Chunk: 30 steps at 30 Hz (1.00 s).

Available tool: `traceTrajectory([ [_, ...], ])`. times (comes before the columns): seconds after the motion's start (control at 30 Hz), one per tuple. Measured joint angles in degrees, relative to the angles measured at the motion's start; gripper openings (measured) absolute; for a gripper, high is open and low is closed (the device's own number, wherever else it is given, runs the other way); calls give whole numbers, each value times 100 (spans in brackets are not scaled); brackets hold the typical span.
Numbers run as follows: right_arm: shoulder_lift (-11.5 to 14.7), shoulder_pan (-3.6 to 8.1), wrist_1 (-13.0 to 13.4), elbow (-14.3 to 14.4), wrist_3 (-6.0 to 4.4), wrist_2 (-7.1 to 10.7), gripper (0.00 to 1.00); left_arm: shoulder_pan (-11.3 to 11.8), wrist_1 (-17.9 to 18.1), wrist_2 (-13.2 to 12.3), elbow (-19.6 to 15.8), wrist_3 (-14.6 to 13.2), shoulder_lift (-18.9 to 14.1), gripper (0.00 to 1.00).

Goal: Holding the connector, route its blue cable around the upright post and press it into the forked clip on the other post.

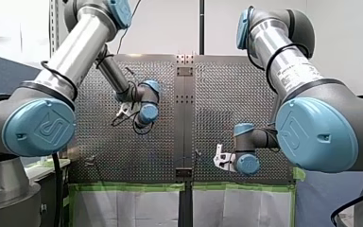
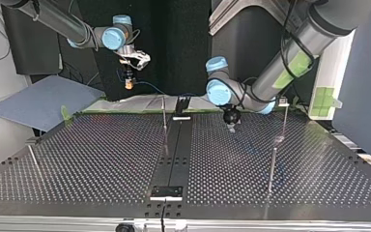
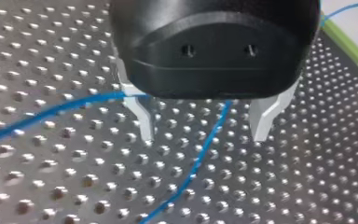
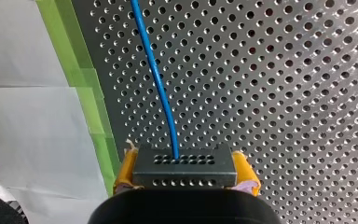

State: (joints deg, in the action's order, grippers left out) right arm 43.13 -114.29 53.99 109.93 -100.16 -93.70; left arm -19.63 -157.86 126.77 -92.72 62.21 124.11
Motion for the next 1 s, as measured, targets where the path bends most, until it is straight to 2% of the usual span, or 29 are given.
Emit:
traceTrajectory([
  [0.37, 0, 0, -4, 1, 4, 0, 0, 96, 129, -15, 31, 23, 116, 98],
  [0.5, 0, -1, -3, 0, 4, 0, 0, 53, 75, -16, 89, 38, 262, 98],
  [0.7, 0, -8, 6, 0, 4, 0, 0, -32, 188, -67, 106, 161, 514, 98],
  [1.0, -1, -10, 16, 0, 19, 0, 0, -119, 176, -168, 107, 195, 1039, 98],
])
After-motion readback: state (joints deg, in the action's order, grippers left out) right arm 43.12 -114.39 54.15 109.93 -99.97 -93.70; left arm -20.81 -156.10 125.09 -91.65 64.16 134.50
